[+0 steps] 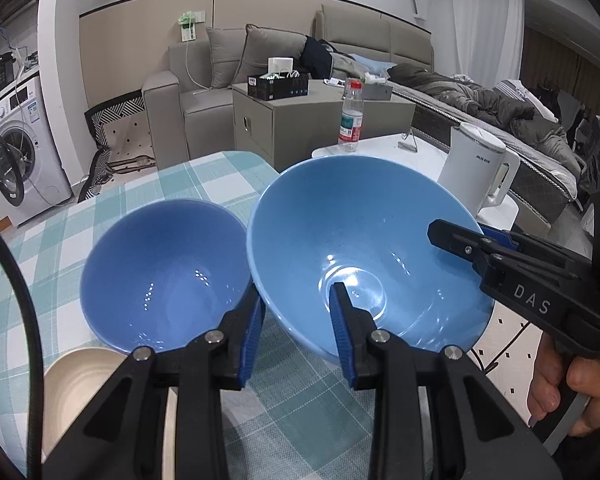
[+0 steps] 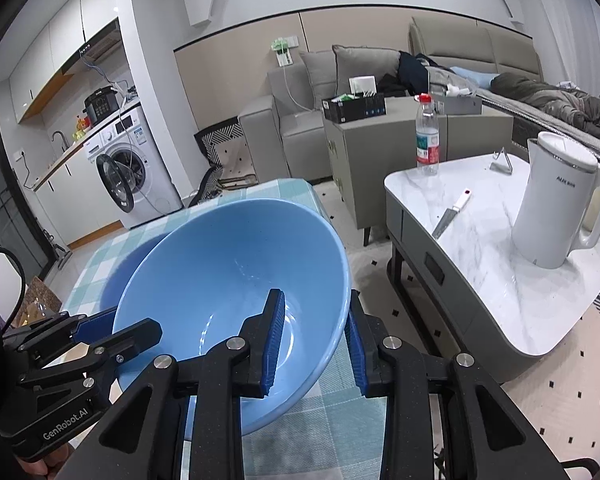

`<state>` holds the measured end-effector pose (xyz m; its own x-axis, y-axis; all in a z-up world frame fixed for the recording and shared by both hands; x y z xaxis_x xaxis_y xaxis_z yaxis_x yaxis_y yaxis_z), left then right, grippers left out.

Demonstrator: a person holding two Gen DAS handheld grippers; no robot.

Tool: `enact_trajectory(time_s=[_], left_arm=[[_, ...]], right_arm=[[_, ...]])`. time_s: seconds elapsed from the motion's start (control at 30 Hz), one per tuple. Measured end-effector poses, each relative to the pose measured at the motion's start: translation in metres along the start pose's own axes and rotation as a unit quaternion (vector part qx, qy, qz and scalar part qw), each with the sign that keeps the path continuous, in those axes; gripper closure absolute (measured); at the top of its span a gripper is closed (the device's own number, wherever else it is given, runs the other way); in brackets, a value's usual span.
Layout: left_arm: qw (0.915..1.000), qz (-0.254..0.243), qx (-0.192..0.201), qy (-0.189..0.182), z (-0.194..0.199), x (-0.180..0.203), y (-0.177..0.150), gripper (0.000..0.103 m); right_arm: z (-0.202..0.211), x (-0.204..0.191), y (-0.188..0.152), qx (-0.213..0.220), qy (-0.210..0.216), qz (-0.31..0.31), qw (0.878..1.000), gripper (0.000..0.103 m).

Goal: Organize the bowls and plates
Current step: 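Lift the light blue bowl with both grippers and carry it toward the dark blue bowl, then lower the light blue bowl into the dark blue bowl with both grippers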

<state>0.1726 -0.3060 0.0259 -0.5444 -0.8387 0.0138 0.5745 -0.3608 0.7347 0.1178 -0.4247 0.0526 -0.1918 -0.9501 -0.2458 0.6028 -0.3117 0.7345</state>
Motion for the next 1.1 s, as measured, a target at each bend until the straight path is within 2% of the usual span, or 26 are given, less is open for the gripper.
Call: enact_trajectory(time_s=[0.63,1.1], left_arm=[[0.9985,0.014,0.051,0.011,0.036,-0.026,0.019,0.071],[0.9971,0.032,0.065,0.023,0.047,-0.053,0.016,0.071]], right_arm=[[0.034,-0.039,0.015,0.053,0.024,-0.004,0.998,0.073],[0.023,-0.069,0.012,0.056,0.043,-0.005,0.997,0.073]])
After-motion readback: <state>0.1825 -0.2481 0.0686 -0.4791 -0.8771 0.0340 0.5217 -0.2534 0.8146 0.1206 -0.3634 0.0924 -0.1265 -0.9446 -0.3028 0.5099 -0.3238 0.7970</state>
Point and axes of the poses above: each gripper's, at about its wrist camera, not at the fingertips, and z roughly against the way its jaws point, x to its right, y to its top, the point moved 7 cm from there along -z, roughly the way its jaws point, and after that the axes turned 5 degrees about -z, right-handed, at the moved point
